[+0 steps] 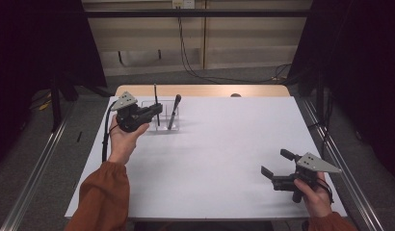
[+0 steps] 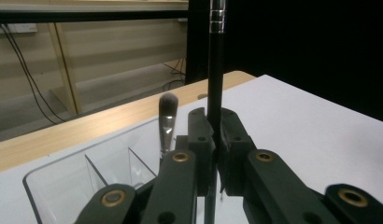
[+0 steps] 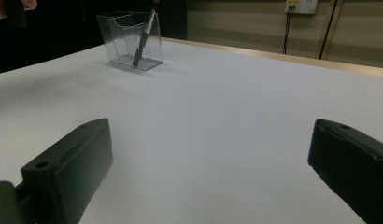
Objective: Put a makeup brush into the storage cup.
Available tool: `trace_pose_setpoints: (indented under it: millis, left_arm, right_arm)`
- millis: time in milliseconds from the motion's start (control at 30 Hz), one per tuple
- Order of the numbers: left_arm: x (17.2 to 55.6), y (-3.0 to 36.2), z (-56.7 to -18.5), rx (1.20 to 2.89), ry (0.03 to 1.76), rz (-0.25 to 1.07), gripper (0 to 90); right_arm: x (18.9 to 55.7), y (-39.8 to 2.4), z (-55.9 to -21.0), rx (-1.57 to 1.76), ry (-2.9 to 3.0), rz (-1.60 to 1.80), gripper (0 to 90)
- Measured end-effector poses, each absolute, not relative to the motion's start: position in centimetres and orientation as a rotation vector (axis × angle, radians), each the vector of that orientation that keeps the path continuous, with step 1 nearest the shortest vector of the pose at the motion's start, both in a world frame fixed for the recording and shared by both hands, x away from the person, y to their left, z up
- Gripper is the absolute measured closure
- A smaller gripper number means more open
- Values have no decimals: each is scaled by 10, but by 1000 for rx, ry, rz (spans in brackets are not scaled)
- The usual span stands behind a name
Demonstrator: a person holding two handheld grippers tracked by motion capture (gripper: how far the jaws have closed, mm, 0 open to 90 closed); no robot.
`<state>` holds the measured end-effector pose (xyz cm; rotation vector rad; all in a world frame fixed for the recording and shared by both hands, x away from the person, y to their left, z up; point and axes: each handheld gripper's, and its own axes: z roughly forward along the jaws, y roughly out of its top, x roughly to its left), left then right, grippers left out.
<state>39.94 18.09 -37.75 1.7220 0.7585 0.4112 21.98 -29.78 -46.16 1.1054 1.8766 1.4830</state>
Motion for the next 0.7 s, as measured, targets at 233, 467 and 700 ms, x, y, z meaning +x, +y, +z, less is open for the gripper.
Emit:
trace_pose_setpoints:
  millis: [233,467,700]
  left_arm:
    - [415,170,-375,1696,769,422,854]
    - [428,159,-381,1701,777,449,854]
    - [436,149,-379,1699,776,454,854]
  right_arm:
    - [220,-298,-461,1103,1877,1485,0]
    - [220,-298,-461,1103,1882,1491,0]
    - [220,-298,-462,1104,1884,1492,0]
